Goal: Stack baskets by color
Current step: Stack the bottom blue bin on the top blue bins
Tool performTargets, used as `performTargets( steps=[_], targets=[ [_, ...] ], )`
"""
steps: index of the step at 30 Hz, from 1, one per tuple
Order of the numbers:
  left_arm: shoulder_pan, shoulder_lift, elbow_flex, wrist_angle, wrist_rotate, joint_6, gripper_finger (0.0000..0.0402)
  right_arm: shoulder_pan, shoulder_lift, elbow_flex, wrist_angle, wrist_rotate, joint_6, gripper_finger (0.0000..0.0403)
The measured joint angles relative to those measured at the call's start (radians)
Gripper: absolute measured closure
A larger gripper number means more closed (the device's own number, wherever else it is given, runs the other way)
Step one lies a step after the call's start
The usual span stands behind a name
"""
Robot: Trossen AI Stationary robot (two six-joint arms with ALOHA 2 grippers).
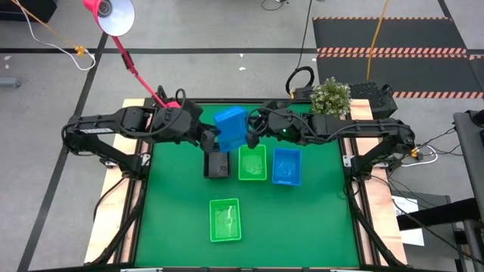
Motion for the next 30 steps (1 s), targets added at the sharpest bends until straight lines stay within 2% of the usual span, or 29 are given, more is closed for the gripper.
performTargets(
  steps=[10, 14, 17, 21, 30],
  targets=[
    [-0.014, -0.022, 0.001, -0.008, -0.001, 0.074, 0.0114, -0.001, -0.006, 0.000, -0.103, -0.074, 0.109, 0.0401],
    [-0.015, -0.035, 0.001, -0.010, 0.000, 0.099, 0.0078, -0.008, -0.007, 0.000, -0.135, -0.149, 0.169, 0.0401],
    [-0.010, -0.052, 0.001, -0.020, -0.012, 0.104, 0.0078, -0.018, -0.025, 0.000, -0.179, -0.216, 0.225, 0.0401],
    [0.004, -0.074, 0.000, -0.035, -0.028, 0.106, 0.0100, -0.035, -0.059, 0.000, -0.249, -0.299, 0.297, 0.0402],
    [0.047, -0.103, 0.000, -0.076, -0.035, 0.141, 0.0146, -0.054, -0.162, 0.000, -0.379, -0.407, 0.404, 0.0402]
  ],
)
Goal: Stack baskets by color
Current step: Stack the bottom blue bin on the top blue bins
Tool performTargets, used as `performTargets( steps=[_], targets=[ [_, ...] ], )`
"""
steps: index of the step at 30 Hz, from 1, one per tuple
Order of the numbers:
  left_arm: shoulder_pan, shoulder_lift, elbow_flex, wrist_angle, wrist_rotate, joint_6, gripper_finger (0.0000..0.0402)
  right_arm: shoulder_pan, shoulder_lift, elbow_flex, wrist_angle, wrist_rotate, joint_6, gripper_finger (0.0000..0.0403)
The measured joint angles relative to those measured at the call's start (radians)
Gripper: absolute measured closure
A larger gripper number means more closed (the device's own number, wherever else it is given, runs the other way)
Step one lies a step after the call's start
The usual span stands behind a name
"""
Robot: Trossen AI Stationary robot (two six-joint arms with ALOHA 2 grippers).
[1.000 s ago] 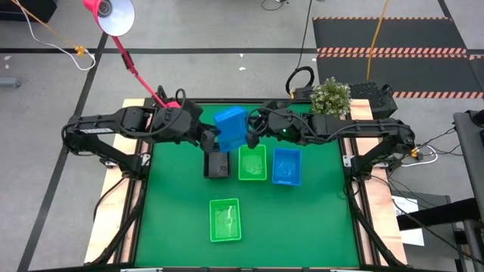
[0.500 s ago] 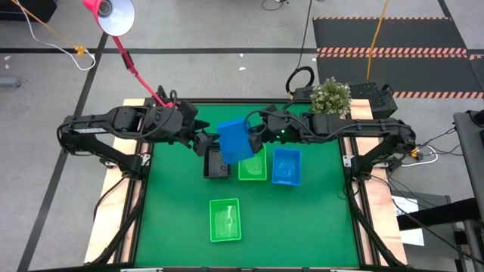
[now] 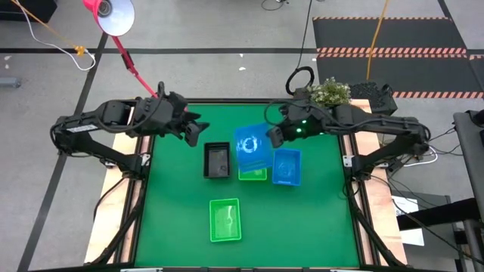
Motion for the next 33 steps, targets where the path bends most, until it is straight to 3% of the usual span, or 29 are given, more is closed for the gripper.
performTargets(
  steps=[15, 22, 27, 33],
  targets=[
    [-0.035, -0.005, 0.000, -0.102, 0.031, 0.150, 0.0190, -0.004, -0.217, 0.000, -0.191, -0.034, 0.162, 0.0402],
    [-0.089, -0.005, 0.000, -0.038, 0.174, 0.329, 0.0251, -0.004, -0.269, 0.000, -0.205, -0.090, 0.249, 0.0402],
    [-0.117, -0.005, 0.000, -0.003, 0.187, 0.429, 0.0289, -0.011, -0.277, 0.000, -0.246, -0.165, 0.323, 0.0402],
    [-0.127, -0.005, 0.000, 0.047, 0.190, 0.373, 0.0298, -0.012, -0.277, 0.000, -0.358, -0.211, 0.348, 0.0402]
  ],
)
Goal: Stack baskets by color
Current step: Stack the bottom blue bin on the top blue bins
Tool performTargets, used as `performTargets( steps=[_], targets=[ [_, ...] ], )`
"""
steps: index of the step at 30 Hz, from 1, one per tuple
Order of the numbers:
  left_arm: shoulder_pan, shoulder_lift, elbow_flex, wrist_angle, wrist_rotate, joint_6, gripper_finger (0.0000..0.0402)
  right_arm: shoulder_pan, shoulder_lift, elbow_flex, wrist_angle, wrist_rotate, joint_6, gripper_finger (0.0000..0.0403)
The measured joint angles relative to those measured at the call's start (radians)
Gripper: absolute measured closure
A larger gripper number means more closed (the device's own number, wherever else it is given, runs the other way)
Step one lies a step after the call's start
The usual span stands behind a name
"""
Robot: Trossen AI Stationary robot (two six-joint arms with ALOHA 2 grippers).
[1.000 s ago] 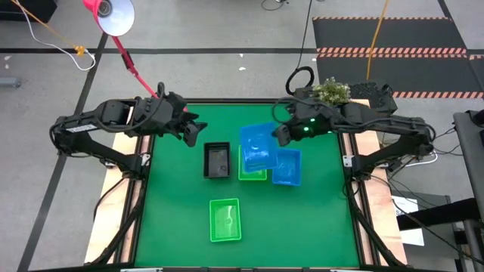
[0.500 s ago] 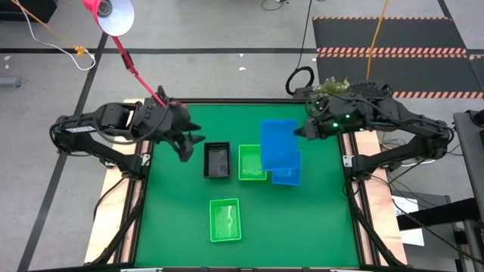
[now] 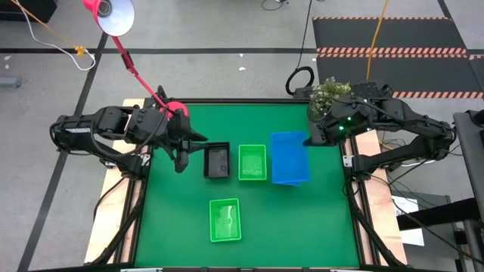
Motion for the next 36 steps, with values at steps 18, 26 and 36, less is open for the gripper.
performTargets(
  steps=[18, 26, 36],
  targets=[
    [0.000, 0.001, 0.000, 0.002, 0.028, -0.016, 0.0298, -0.060, -0.067, -0.285, 0.129, -0.027, -0.002, 0.0401],
    [0.000, 0.001, 0.000, 0.002, 0.028, -0.012, 0.0298, -0.129, -0.143, -0.609, 0.412, -0.136, 0.052, 0.0401],
    [0.000, 0.001, 0.000, 0.001, 0.020, -0.017, 0.0298, -0.226, -0.252, -0.865, 0.595, -0.210, 0.123, 0.0401]
  ],
)
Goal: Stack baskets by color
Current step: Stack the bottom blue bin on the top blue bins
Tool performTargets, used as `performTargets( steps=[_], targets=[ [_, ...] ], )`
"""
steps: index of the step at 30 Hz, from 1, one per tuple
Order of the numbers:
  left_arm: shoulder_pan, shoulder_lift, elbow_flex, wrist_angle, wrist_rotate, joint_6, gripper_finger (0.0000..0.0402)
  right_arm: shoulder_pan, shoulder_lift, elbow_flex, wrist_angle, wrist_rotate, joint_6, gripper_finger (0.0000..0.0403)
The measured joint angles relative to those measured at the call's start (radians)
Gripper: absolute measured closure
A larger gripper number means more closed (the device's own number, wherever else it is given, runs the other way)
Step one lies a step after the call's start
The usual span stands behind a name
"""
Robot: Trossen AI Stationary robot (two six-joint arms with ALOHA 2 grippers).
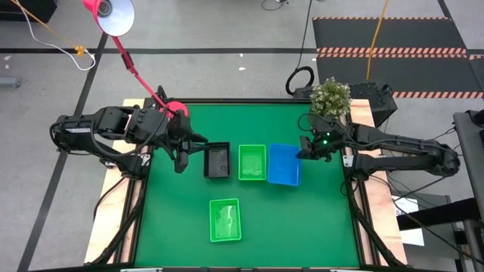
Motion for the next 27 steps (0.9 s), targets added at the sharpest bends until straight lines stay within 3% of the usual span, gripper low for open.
performTargets(
  steps=[11, 27],
  targets=[
    [0.025, 0.000, 0.000, 0.000, -0.001, 0.025, 0.0298, -0.086, -0.020, -0.061, -0.003, -0.054, -0.041, 0.0401],
    [0.042, 0.000, 0.000, 0.000, -0.002, 0.026, 0.0298, -0.114, -0.020, -0.098, 0.000, -0.079, -0.049, 0.0401]
  ],
)
